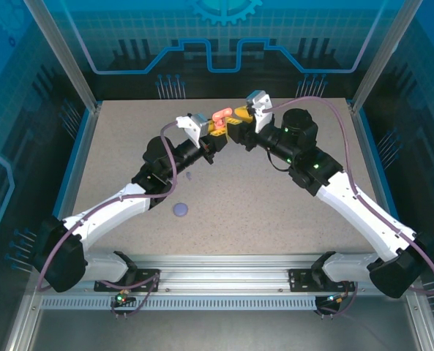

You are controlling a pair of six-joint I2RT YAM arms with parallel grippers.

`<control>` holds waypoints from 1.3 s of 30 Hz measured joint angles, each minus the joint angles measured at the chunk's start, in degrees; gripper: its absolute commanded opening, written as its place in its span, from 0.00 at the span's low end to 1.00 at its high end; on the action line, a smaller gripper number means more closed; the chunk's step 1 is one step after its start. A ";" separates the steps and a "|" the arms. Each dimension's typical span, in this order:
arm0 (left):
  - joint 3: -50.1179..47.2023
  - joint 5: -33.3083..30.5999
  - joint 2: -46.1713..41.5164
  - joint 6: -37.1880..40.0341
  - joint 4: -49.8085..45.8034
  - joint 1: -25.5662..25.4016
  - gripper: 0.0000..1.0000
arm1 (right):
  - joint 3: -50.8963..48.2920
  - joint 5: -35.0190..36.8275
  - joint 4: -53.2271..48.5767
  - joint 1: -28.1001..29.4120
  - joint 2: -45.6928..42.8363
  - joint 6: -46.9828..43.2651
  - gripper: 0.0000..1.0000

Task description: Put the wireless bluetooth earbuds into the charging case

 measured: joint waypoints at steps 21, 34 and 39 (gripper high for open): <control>0.07 0.00 0.74 -0.02 0.42 -0.09 0.00 | 3.06 -2.25 -0.87 -1.55 -0.02 7.43 0.45; 0.07 1.60 0.76 0.00 0.39 -0.09 0.00 | 17.64 -0.68 -14.19 -9.53 4.48 12.79 0.40; 0.07 4.68 0.83 0.02 -0.13 -0.09 0.00 | 29.57 -1.68 -24.90 -11.30 12.76 13.53 0.33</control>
